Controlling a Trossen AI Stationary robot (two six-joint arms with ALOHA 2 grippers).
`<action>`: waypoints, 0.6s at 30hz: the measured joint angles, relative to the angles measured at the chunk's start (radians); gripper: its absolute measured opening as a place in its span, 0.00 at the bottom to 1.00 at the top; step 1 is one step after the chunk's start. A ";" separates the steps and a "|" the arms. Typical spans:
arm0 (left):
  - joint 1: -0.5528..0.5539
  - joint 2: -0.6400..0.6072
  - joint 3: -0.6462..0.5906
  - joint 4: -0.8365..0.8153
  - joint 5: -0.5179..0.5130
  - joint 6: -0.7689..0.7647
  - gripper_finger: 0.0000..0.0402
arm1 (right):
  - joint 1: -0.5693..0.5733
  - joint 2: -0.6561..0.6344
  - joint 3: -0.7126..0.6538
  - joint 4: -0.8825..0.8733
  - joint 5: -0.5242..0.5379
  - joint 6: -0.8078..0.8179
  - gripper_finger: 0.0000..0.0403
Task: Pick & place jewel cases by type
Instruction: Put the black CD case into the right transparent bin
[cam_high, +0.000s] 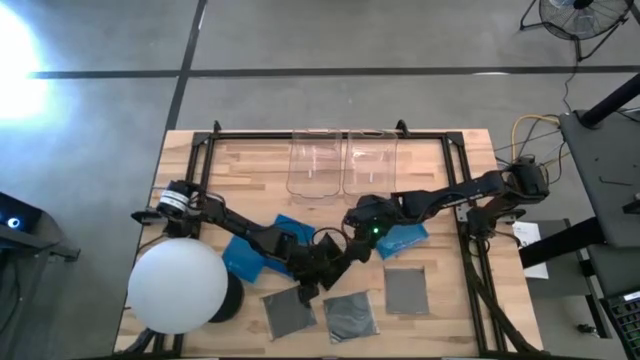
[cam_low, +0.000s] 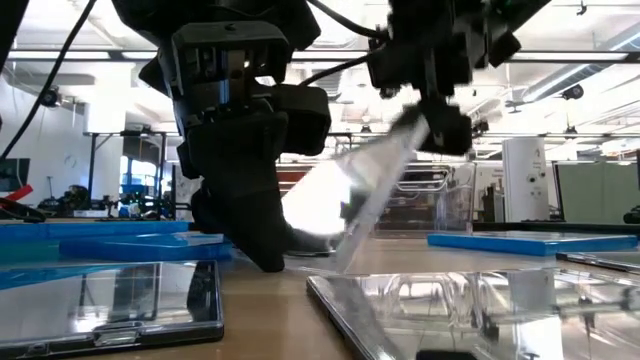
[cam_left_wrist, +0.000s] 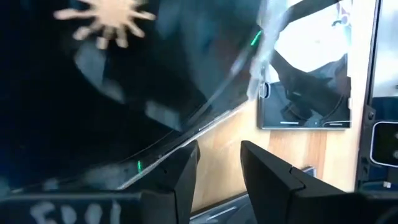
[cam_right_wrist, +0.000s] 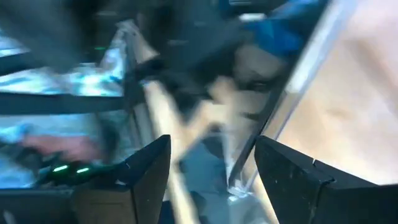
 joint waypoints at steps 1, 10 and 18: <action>0.000 0.000 -0.001 0.000 -0.003 0.005 0.28 | 0.007 0.000 0.001 0.042 -0.004 0.007 0.56; 0.004 0.000 -0.001 0.015 -0.012 0.025 0.28 | 0.058 0.023 0.004 0.154 0.044 0.046 0.56; 0.002 0.000 -0.001 0.011 -0.045 0.051 0.28 | 0.081 0.037 -0.017 0.324 0.189 -0.072 0.56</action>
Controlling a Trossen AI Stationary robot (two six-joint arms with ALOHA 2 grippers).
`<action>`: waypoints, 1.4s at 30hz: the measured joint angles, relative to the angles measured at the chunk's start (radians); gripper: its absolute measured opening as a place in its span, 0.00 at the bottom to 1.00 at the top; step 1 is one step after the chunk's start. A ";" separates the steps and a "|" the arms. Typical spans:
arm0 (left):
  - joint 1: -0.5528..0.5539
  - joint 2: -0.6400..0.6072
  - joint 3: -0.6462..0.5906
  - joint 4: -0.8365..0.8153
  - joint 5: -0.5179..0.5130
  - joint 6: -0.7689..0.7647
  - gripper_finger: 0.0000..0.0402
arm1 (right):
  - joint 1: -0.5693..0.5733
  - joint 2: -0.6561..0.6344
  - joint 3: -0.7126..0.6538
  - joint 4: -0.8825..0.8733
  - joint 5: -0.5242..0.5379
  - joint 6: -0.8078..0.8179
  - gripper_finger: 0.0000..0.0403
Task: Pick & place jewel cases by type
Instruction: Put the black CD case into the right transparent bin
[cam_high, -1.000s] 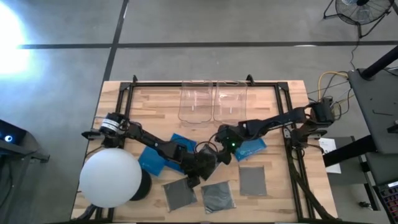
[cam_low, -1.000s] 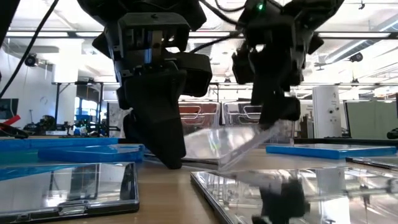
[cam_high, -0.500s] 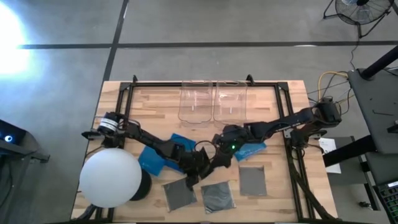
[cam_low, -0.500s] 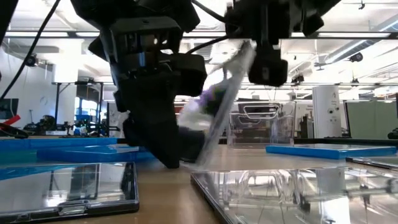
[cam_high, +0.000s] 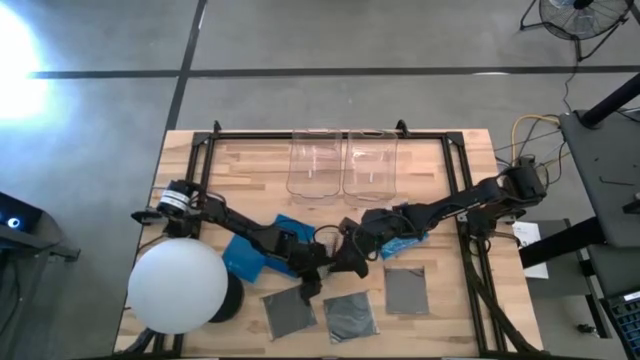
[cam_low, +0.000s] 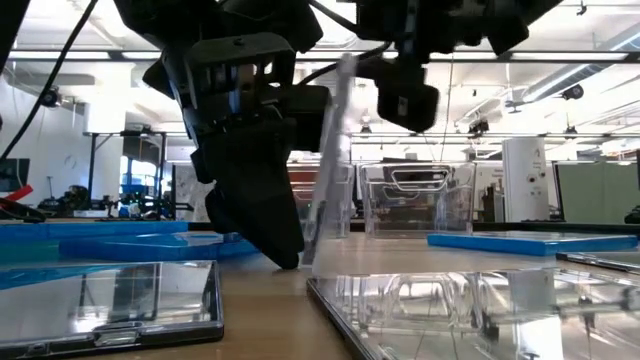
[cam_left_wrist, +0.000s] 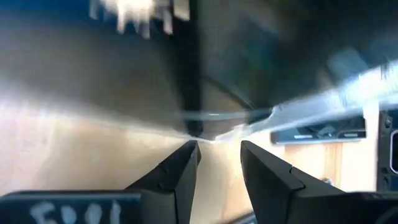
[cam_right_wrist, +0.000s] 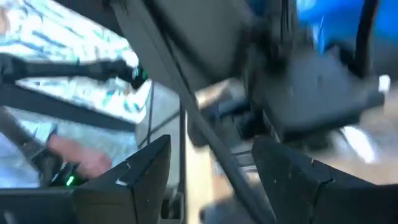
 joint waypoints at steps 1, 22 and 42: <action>0.000 0.000 0.000 0.003 -0.001 0.004 0.28 | 0.002 0.010 0.001 0.047 0.046 -0.008 0.56; 0.003 -0.008 0.008 0.103 0.004 -0.010 0.29 | 0.110 -0.211 -0.044 -0.840 0.256 0.508 0.56; 0.043 0.012 0.031 0.128 0.035 0.073 0.28 | 0.217 0.060 -0.097 -0.593 0.219 0.665 0.56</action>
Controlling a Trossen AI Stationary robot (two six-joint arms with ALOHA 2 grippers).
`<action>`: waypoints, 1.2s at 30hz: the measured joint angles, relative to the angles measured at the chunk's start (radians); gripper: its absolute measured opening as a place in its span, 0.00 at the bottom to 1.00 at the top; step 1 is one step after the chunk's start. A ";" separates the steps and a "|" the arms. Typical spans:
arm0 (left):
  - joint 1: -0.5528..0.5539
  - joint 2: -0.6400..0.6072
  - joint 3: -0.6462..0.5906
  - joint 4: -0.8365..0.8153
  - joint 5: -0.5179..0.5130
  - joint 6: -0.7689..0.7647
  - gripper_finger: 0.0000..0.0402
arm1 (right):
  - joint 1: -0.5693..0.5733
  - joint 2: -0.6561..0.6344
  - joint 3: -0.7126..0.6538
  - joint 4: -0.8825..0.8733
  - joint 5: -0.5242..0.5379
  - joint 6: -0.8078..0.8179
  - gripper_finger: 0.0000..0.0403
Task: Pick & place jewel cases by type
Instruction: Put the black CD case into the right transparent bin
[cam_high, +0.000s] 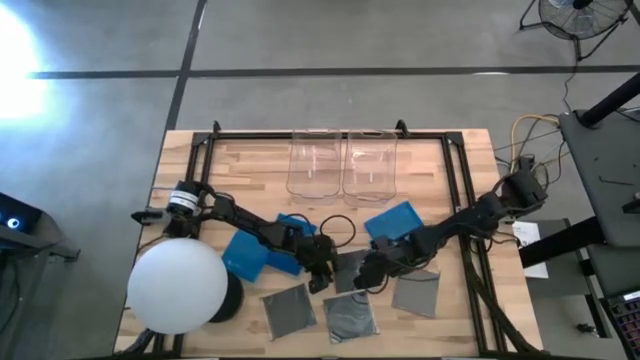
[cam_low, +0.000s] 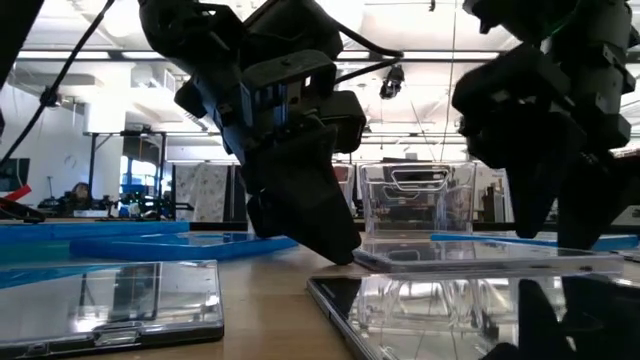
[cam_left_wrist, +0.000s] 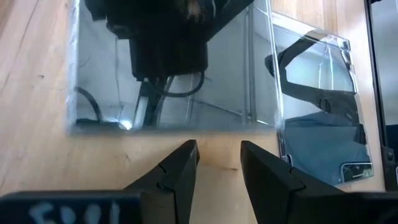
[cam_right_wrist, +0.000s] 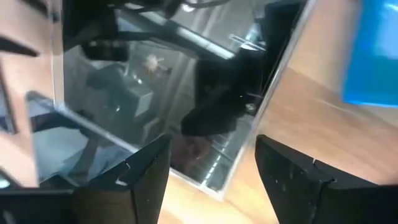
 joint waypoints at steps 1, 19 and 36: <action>0.000 0.000 -0.003 -0.001 0.000 0.001 0.28 | 0.000 0.001 0.000 0.013 0.000 -0.020 0.56; -0.004 -0.003 -0.087 -0.012 0.043 -0.003 0.28 | -0.039 -0.198 0.003 0.206 0.061 -0.284 0.56; -0.007 -0.003 -0.085 0.048 0.023 -0.032 0.28 | -0.046 -0.052 0.010 0.350 0.004 -0.024 0.56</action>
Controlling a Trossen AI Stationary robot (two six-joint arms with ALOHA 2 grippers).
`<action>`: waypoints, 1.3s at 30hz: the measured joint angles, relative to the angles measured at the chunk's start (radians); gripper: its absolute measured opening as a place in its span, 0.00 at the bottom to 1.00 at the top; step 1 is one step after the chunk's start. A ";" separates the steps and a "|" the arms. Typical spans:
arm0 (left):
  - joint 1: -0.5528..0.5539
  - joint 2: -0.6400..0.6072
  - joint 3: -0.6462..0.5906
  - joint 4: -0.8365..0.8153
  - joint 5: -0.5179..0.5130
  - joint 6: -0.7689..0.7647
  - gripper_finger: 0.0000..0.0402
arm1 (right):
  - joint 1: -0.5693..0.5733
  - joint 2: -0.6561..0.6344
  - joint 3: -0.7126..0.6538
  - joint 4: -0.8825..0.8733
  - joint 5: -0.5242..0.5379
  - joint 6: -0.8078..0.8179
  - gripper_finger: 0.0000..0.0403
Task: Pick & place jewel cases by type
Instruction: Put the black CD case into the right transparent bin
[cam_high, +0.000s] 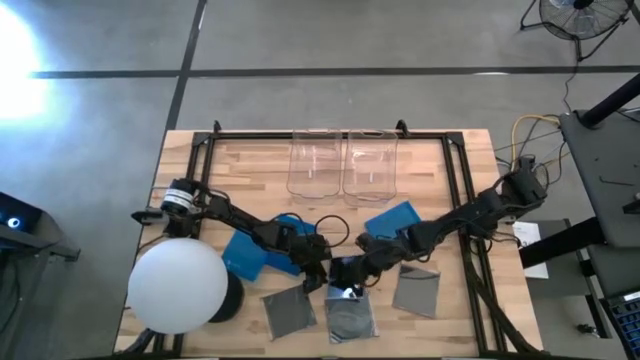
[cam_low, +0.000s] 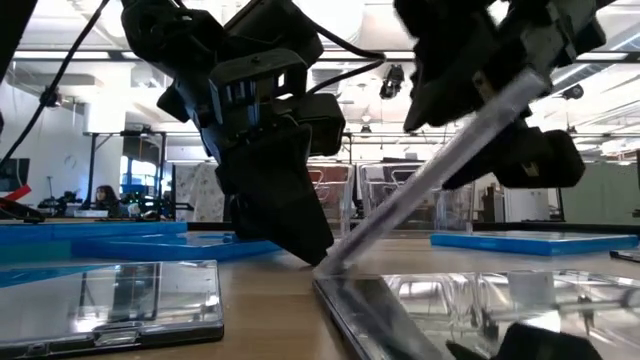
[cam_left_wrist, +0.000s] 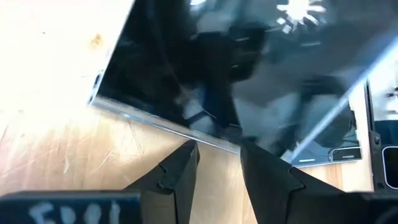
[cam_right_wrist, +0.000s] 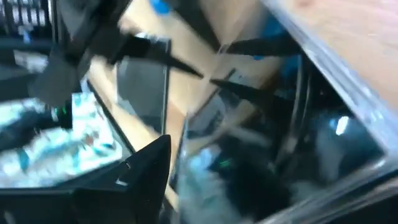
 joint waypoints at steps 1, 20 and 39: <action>-0.001 -0.001 0.000 0.000 -0.006 -0.001 0.28 | -0.001 0.002 -0.001 0.002 0.000 0.031 0.56; -0.027 -0.269 -0.014 -0.267 -0.250 0.058 0.28 | 0.000 -0.060 -0.024 -0.025 -0.033 0.134 0.06; 0.006 -0.657 -0.013 -0.642 -0.527 0.082 0.28 | -0.544 -0.328 0.128 -0.319 0.154 -0.380 0.03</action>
